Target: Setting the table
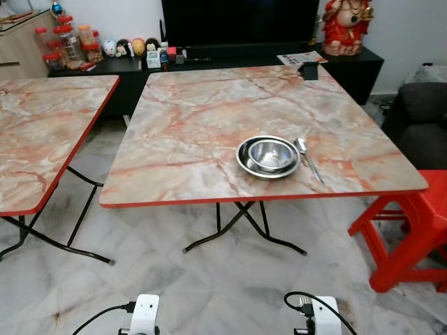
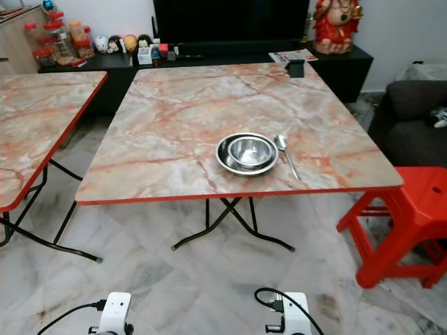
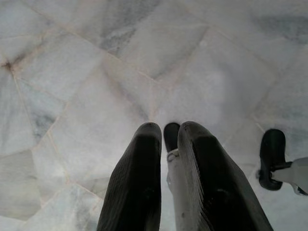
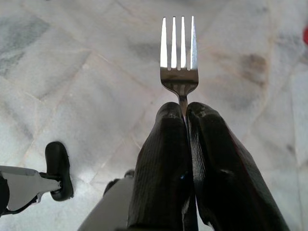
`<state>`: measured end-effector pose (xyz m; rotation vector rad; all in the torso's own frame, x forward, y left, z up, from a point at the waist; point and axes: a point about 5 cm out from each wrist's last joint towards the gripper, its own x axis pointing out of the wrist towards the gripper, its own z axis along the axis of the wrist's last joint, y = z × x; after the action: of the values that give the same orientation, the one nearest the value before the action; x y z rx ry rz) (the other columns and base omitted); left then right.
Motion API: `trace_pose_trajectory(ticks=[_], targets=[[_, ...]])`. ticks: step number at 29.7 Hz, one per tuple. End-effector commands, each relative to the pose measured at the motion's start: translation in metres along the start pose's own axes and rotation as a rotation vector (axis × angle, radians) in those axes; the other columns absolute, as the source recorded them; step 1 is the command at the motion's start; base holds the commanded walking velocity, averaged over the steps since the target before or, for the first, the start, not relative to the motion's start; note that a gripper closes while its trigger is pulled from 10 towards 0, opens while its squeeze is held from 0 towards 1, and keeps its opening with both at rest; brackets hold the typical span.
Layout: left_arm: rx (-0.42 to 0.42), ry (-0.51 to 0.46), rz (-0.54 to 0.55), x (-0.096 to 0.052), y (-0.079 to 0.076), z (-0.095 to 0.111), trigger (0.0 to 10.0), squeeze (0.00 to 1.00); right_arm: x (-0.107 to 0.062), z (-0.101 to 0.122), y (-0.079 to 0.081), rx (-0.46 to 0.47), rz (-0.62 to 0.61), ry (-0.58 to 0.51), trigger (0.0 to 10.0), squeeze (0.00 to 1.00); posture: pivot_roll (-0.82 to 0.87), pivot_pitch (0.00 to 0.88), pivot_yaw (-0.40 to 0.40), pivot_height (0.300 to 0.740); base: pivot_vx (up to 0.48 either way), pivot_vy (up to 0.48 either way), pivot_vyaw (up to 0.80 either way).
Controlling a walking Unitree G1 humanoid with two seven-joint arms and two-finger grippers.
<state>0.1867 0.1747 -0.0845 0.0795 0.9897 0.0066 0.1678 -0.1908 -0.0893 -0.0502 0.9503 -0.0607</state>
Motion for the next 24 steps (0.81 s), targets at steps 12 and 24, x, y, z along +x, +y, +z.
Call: trace_pose_trajectory(ticks=[12,24], targets=[[0.02,0.008,-0.007,0.0002,0.0012,0.0003,10.0,0.0,0.0013,0.0064,0.0069,-0.028,0.02,-0.026,10.0,0.0,-0.1,0.0,0.024,0.74,0.331,0.0,0.03],[-0.005,-0.002,0.002,-0.0001,0.0022,-0.0001,10.0,0.0,0.0007,0.0035,0.004,-0.024,0.011,-0.017,10.0,0.0,-0.1,0.0,0.023,0.74,0.101,0.0,0.0]])
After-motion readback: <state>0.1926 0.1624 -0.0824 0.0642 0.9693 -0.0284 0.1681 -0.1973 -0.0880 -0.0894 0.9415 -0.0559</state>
